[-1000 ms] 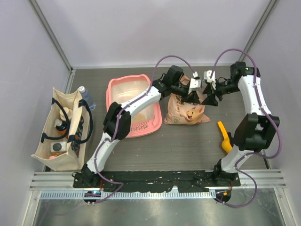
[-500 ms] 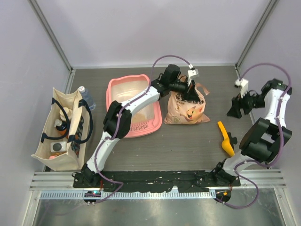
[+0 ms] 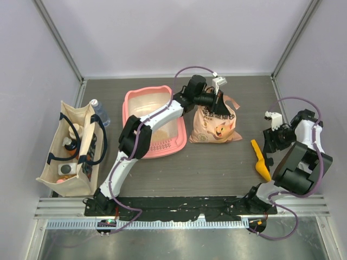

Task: Fill the litter box with clean litter
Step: Move the spatula to the center of the board.

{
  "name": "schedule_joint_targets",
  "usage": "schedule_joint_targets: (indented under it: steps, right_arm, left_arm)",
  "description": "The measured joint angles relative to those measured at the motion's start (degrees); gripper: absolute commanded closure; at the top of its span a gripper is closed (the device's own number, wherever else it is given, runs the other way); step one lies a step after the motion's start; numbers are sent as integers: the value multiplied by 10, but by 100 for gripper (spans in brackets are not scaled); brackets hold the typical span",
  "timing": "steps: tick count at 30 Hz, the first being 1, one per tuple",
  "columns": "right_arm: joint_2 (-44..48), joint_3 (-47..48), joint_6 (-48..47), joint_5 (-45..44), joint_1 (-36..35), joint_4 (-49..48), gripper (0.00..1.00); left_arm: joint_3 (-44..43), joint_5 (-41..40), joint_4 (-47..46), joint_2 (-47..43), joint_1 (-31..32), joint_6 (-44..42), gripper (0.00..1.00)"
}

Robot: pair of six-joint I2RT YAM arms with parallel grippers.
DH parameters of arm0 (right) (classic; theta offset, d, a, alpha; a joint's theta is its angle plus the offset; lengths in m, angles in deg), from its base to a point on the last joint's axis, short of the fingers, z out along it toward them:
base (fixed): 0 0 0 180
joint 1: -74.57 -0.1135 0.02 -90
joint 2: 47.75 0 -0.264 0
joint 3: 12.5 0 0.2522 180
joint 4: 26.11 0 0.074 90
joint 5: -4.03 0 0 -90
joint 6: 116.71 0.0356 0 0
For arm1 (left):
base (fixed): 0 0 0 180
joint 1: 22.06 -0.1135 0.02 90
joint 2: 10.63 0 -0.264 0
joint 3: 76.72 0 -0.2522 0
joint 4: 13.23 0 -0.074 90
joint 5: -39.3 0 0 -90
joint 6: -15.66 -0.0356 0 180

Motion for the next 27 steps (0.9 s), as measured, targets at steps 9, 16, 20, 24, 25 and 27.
schedule_joint_targets:
  steps: [9, 16, 20, 24, 25, 27]
  right_arm:
    - [-31, 0, 83, -79, 0, -63, 44]
    - [-18, -53, 78, -107, -42, -71, 37]
    - [5, -81, 77, -116, -115, -70, 34]
    - [33, -81, 90, -123, -150, -78, 34]
    - [40, -80, 96, -130, -150, -82, 34]
    - [45, -74, 108, -140, -139, -83, 35]
  left_arm:
    - [2, -6, -8, 0, 0, 0, 100]
    - [4, -11, -9, 0, -3, -12, 100]
    - [-2, -17, 16, 0, -6, -43, 100]
    - [-9, -23, 40, 0, -6, -67, 100]
    - [-9, -23, 43, 0, -6, -69, 100]
    - [-9, -25, 50, -1, -6, -73, 100]
